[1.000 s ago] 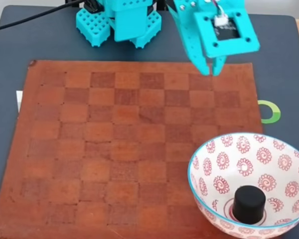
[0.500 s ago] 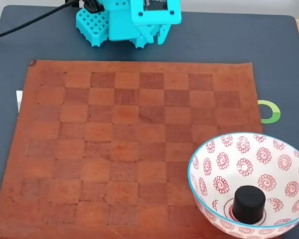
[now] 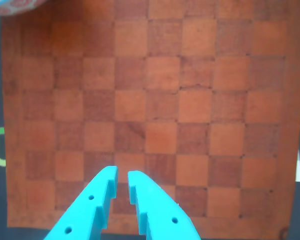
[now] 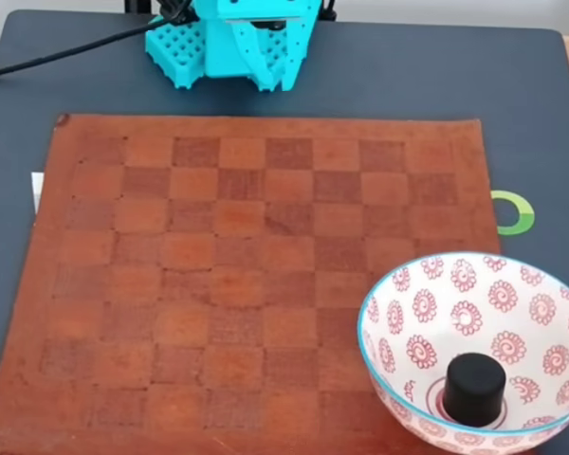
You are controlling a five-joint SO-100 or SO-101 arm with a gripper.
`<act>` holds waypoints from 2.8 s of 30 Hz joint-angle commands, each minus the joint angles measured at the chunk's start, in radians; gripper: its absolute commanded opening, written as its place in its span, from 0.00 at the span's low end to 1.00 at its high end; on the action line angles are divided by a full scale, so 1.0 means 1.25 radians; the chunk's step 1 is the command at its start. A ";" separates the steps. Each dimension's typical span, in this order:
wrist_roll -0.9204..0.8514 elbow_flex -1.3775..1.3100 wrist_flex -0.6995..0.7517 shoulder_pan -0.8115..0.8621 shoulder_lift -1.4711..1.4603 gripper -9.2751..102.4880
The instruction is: Grasp a black cylinder and put it in a bowl.
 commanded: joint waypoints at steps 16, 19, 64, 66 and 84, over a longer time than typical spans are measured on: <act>0.029 0.345 -0.091 -0.011 0.466 0.08; 0.043 0.384 -0.082 -0.011 0.539 0.08; 0.029 0.535 -0.091 -0.011 0.583 0.08; 0.029 0.539 -0.091 -0.011 0.583 0.08; 0.029 0.539 -0.092 -0.006 0.583 0.08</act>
